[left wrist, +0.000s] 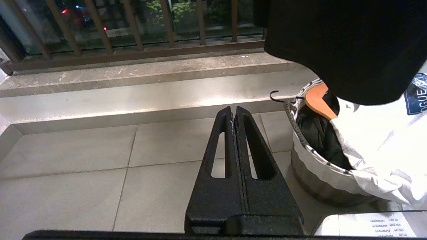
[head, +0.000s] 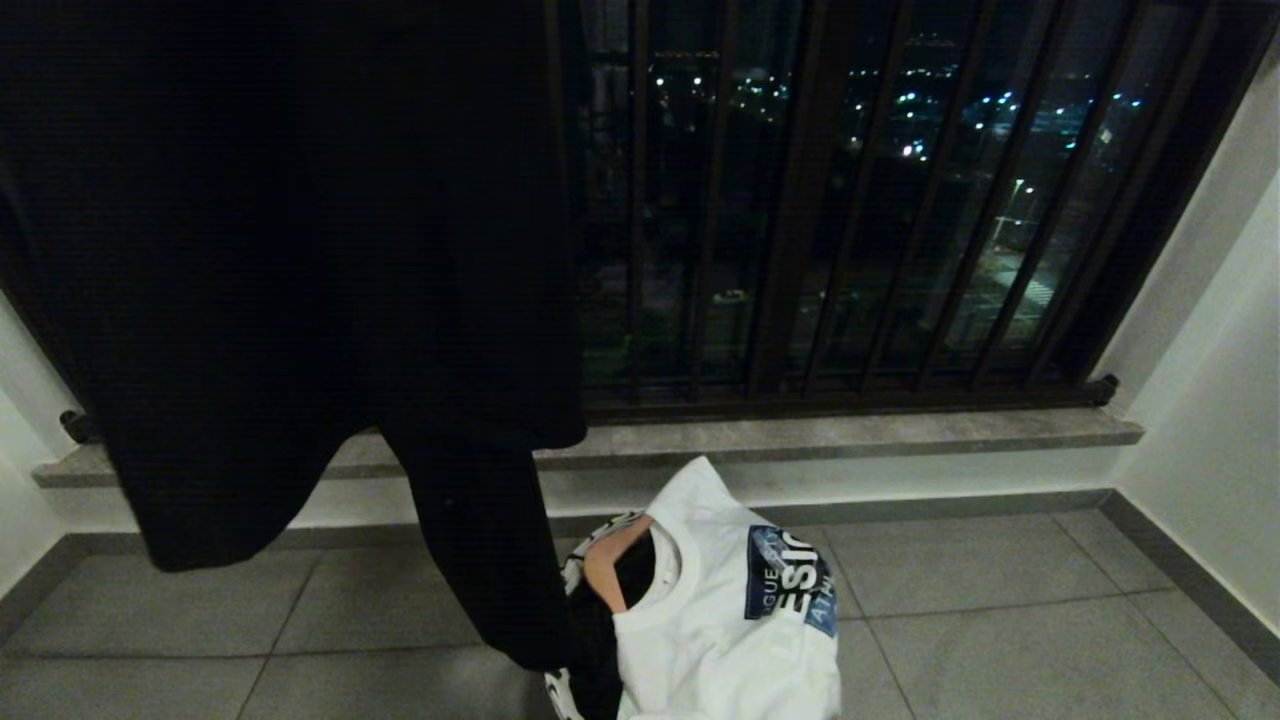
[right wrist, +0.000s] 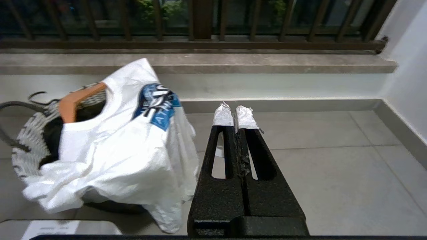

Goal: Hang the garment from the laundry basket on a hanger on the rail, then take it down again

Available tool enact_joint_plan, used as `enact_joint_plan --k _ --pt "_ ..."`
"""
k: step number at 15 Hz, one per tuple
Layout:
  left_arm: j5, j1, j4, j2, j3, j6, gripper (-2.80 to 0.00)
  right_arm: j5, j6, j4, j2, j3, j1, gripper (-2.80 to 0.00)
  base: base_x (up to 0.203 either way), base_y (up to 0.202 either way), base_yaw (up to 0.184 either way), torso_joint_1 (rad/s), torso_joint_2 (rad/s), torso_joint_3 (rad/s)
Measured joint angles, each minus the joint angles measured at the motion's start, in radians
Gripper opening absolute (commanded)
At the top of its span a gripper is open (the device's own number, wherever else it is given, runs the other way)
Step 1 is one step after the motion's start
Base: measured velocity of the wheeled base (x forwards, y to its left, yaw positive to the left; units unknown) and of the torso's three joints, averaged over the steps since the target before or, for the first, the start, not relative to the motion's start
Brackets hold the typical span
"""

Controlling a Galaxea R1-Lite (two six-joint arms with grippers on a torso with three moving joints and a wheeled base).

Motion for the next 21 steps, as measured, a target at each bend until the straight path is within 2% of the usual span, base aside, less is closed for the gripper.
enact_joint_plan --k 13,17,21 --pt "0.0 0.0 0.001 0.0 0.0 0.0 -2.8 0.012 0.019 0.002 0.0 0.0 0.0 -2.8 0.0 0.0 0.0 0.005 -0.01 -0.007" --pt "0.0 0.0 0.002 0.0 0.0 0.0 -2.8 0.011 0.019 0.003 0.0 0.0 0.0 -2.8 0.0 0.0 0.0 0.146 -0.23 -0.231" --pt "-0.001 0.0 -0.001 0.0 0.0 0.0 -2.8 0.011 0.02 0.0 0.0 0.0 0.0 -2.8 0.0 0.0 0.0 0.093 -0.57 -0.26"
